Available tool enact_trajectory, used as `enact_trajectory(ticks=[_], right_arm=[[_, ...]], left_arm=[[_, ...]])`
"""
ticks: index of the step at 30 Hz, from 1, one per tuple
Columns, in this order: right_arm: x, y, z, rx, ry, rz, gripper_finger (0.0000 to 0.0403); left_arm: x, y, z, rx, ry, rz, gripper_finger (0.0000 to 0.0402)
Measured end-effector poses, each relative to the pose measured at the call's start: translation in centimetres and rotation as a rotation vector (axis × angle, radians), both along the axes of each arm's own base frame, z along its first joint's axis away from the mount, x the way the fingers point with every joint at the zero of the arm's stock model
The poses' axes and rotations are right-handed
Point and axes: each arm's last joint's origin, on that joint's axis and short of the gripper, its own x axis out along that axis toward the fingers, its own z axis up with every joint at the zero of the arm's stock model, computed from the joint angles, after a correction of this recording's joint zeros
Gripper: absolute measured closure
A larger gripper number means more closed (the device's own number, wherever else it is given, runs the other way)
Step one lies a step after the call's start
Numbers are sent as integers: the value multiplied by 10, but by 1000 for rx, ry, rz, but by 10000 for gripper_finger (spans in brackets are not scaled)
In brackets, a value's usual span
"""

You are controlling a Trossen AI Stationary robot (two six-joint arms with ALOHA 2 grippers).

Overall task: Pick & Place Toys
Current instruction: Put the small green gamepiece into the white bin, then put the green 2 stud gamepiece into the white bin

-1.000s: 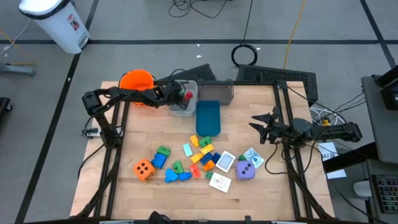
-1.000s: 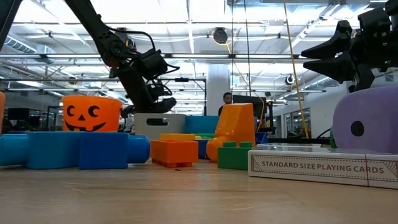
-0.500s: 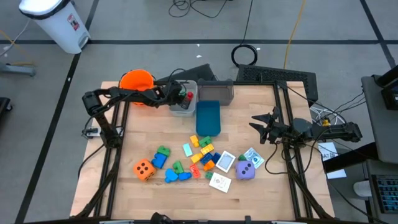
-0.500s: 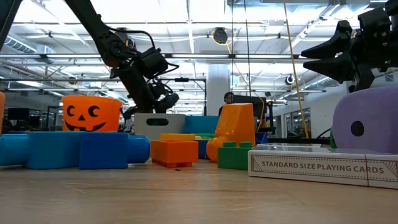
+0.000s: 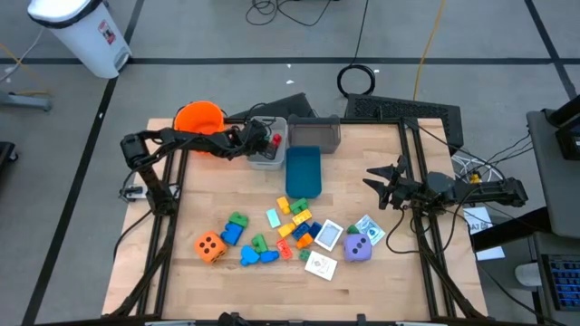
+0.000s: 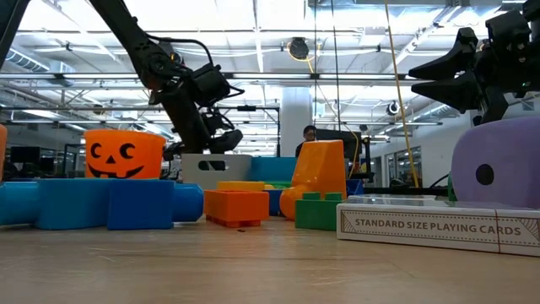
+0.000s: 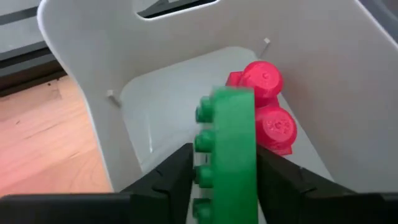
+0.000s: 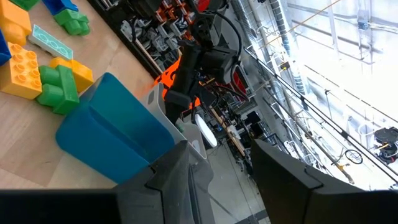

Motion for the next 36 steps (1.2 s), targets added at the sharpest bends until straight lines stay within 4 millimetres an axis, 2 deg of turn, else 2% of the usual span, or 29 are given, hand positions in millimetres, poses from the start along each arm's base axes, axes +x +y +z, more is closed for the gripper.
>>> enact_trajectory(ticks=[6,11,17,22,26,29,36], right_arm=[[0,0,0,0,0,0,234],[0,0,0,0,0,0,234],[0,0,0,0,0,0,234],[0,0,0,0,0,0,234],[0,0,0,0,0,0,234],[0,0,0,0,0,0,234],[0,0,0,0,0,0,234]], left_arm=[[0,0,0,7,15,-33,168],[0,-2,5,15,22,-123,138],[-4,-6,33,54,-57,-169,131],[-11,-15,66,82,-160,-255,131],[-25,-33,91,40,-202,-341,131],[-36,-53,103,-36,-188,-426,130],[-50,-109,101,-256,-35,-615,130]])
